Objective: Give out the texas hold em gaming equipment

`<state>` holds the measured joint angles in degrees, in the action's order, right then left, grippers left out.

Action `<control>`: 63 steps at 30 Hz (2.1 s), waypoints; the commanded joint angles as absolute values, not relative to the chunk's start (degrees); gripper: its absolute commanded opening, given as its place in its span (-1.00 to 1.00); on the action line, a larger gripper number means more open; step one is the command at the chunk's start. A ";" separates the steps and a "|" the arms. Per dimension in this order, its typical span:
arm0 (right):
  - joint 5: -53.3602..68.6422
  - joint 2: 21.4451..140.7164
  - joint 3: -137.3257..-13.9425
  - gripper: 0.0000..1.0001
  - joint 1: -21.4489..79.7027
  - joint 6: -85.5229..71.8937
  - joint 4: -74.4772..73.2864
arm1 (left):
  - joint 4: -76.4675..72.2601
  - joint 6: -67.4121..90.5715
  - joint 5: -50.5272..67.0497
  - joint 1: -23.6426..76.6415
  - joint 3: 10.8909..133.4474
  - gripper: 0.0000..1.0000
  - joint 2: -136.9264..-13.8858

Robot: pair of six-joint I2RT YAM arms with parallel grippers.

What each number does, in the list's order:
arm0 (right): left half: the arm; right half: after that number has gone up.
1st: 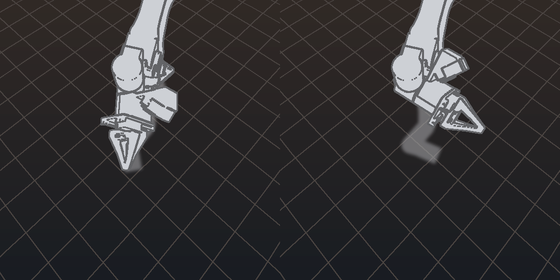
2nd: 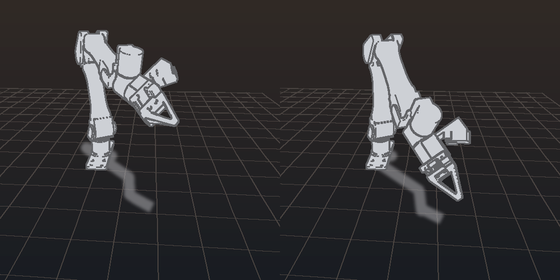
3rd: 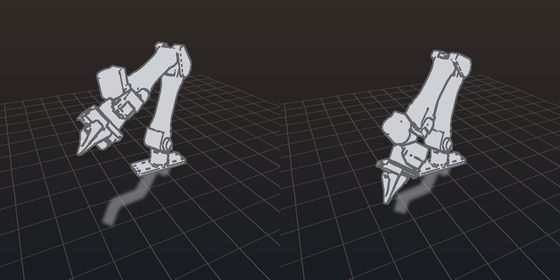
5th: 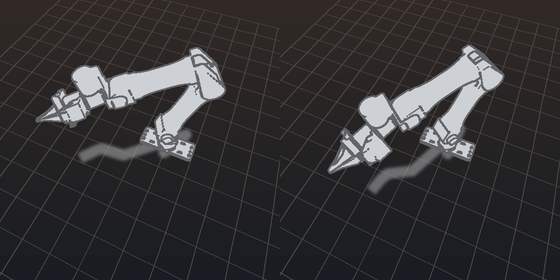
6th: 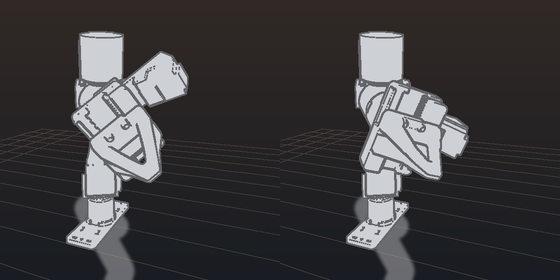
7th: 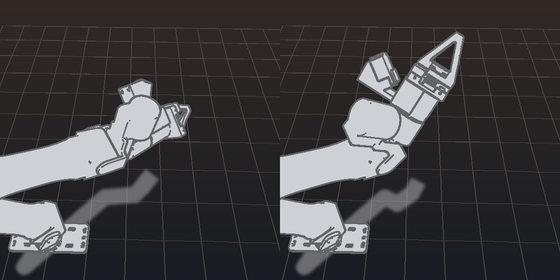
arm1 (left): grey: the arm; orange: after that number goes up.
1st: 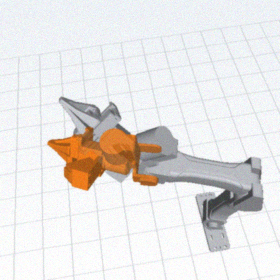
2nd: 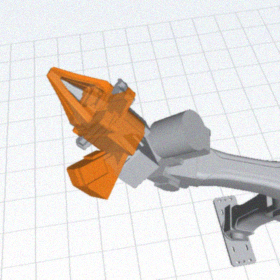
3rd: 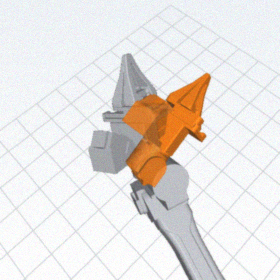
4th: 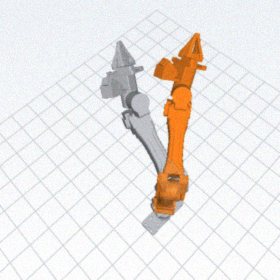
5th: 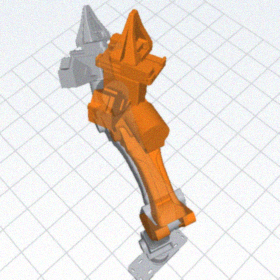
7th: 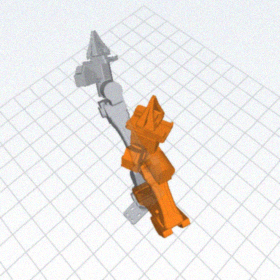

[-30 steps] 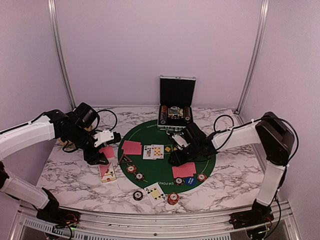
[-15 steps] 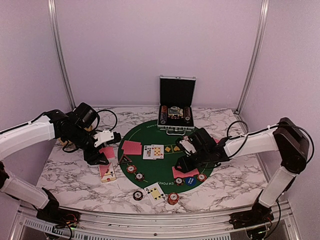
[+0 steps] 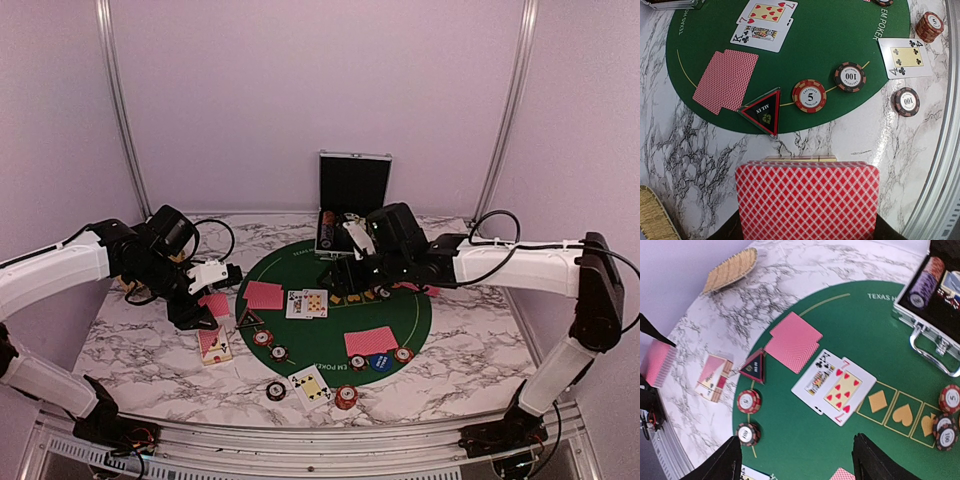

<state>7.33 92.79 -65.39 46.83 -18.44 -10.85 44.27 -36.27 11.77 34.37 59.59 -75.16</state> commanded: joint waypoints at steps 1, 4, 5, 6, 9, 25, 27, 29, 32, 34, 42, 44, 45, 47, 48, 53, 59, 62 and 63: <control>12.47 94.57 -70.79 0.50 47.79 -21.96 -11.11 | 45.35 -36.29 12.81 34.07 60.88 -1.00 -73.99; 16.36 96.58 -71.80 0.52 47.81 -26.35 -8.44 | 45.35 -36.26 12.67 34.09 61.20 -1.00 -73.91; 17.89 97.24 -71.82 0.52 47.80 -28.25 -7.13 | 45.35 -36.29 12.61 34.10 61.32 -1.00 -73.92; 19.63 98.01 -71.53 0.53 47.81 -30.18 -5.30 | 45.35 -36.30 12.61 34.10 61.34 -1.00 -73.90; 24.04 100.56 -70.82 0.55 47.86 -36.48 -0.71 | 45.35 -36.39 12.83 34.09 61.51 -1.00 -73.89; 38.46 115.60 -76.86 0.62 51.68 -56.31 21.36 | 45.25 -36.98 13.37 34.10 64.06 -1.00 -75.37; 39.29 117.03 -78.82 0.63 52.25 -56.66 21.38 | 45.18 -37.12 13.45 34.10 64.07 -1.00 -75.66; 40.21 118.16 -79.66 0.64 52.45 -58.27 22.94 | 45.01 -37.54 13.53 34.10 64.00 -1.00 -75.82; 41.30 119.29 -80.14 0.67 52.60 -61.07 26.37 | 44.71 -37.60 13.66 34.11 63.86 -1.00 -76.06; 41.69 119.86 -80.43 0.68 52.72 -62.59 27.91 | 44.51 -37.57 13.79 34.19 63.90 -1.00 -76.16; 43.38 124.18 -84.89 0.68 53.90 -65.95 29.09 | 43.69 -36.97 14.27 34.42 64.88 -1.00 -76.68; 43.50 124.91 -85.80 0.69 54.17 -66.46 29.46 | 43.68 -36.67 14.46 34.75 65.23 -1.00 -76.76; 43.51 125.28 -86.38 0.69 54.29 -66.46 29.26 | 43.62 -36.71 14.43 34.86 65.36 -1.00 -76.77; 43.59 125.94 -87.35 0.70 54.48 -66.87 29.32 | 43.58 -36.58 14.29 35.04 65.68 -1.00 -76.76; 43.59 126.25 -87.76 0.70 54.55 -67.14 29.49 | 43.58 -36.59 14.24 35.11 65.73 -1.00 -76.81; 44.00 128.46 -90.35 0.69 55.28 -68.38 30.62 | 43.48 -37.00 13.76 35.50 65.72 -1.00 -76.84; 44.73 131.68 -92.50 0.70 56.13 -70.84 32.08 | 43.41 -36.92 13.62 35.77 65.68 -1.00 -76.85; 44.96 132.74 -93.64 0.70 56.22 -71.20 32.17 | 43.31 -37.31 13.41 35.82 65.42 -1.00 -76.35; 45.00 133.06 -93.96 0.69 56.25 -71.29 32.09 | 43.31 -37.37 13.26 35.82 65.39 -1.00 -76.36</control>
